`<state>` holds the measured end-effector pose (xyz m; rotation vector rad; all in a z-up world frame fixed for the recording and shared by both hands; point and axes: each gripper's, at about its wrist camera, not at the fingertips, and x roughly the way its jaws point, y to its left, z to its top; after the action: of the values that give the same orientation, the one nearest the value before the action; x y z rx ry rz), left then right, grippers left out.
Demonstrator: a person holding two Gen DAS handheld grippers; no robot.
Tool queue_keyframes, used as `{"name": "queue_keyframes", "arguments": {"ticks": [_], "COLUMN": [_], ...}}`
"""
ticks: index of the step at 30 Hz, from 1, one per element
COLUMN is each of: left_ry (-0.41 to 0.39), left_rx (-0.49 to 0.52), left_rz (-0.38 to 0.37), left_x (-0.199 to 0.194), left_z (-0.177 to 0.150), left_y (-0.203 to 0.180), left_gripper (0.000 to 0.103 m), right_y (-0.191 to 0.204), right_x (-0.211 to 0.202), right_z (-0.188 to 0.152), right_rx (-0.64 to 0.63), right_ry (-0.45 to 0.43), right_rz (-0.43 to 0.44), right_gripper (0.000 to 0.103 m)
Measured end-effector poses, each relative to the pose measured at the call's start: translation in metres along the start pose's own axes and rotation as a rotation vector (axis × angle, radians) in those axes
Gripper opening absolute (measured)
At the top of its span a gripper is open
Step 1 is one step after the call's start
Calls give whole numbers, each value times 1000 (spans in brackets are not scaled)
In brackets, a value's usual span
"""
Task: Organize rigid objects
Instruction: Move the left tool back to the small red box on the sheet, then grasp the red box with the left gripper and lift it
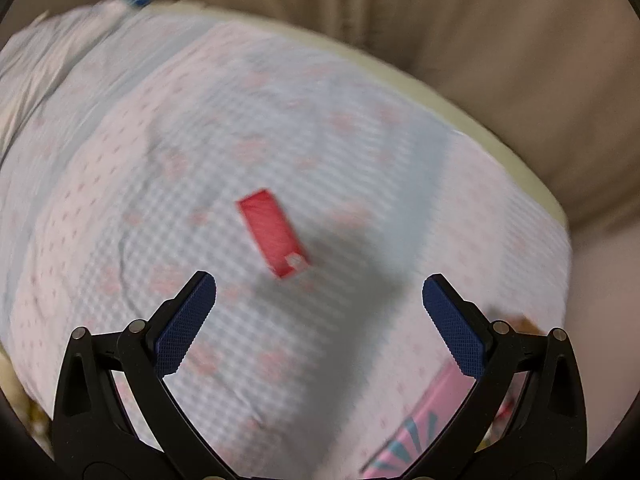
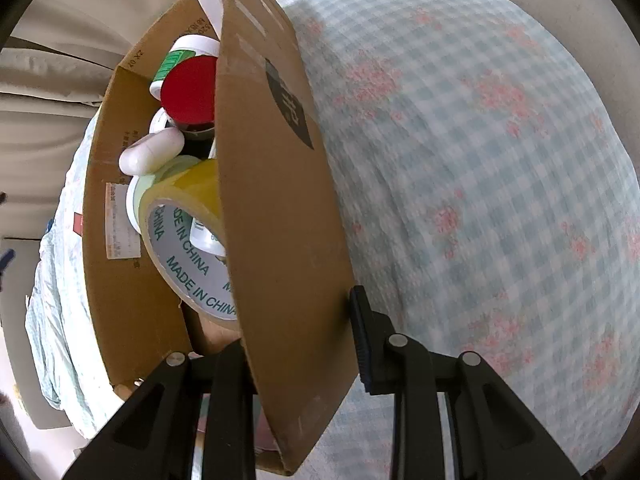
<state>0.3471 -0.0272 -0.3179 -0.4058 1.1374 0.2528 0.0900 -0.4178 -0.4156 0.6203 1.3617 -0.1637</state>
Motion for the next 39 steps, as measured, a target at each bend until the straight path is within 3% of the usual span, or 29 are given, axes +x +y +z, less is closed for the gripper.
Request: {"name": "queue_keyframes", "arguments": {"ticks": [5, 9, 16, 17, 18, 22, 26, 34, 39], "left_ry": [38, 101, 162, 168, 173, 205, 218, 211, 188], "left_rx": [-135, -152, -211, -214, -217, -256, -287, -277, -214], "left_rz": [41, 125, 178, 182, 183, 165, 145, 70, 63], "left_x": [57, 106, 161, 166, 171, 185, 191, 187, 179], "left_z": [18, 23, 21, 22, 23, 24, 20, 16, 18], "left_y": [26, 25, 31, 30, 30, 31, 33, 44, 50], "left_gripper": [103, 102, 97, 93, 82, 71, 44, 42, 40], "right_y": [2, 5, 6, 5, 5, 6, 5, 4, 3], "right_x": [3, 10, 14, 15, 15, 15, 16, 15, 14], "right_z": [7, 13, 17, 17, 18, 18, 17, 15, 12], "right_rx": [9, -14, 2, 2, 0, 4, 12, 22, 16], "right_ry": [29, 49, 63, 64, 66, 68, 64, 53, 44], "right_rz": [-13, -22, -26, -27, -28, -26, -24, -23, -24], "right_gripper": [25, 25, 25, 25, 25, 25, 25, 25, 25]}}
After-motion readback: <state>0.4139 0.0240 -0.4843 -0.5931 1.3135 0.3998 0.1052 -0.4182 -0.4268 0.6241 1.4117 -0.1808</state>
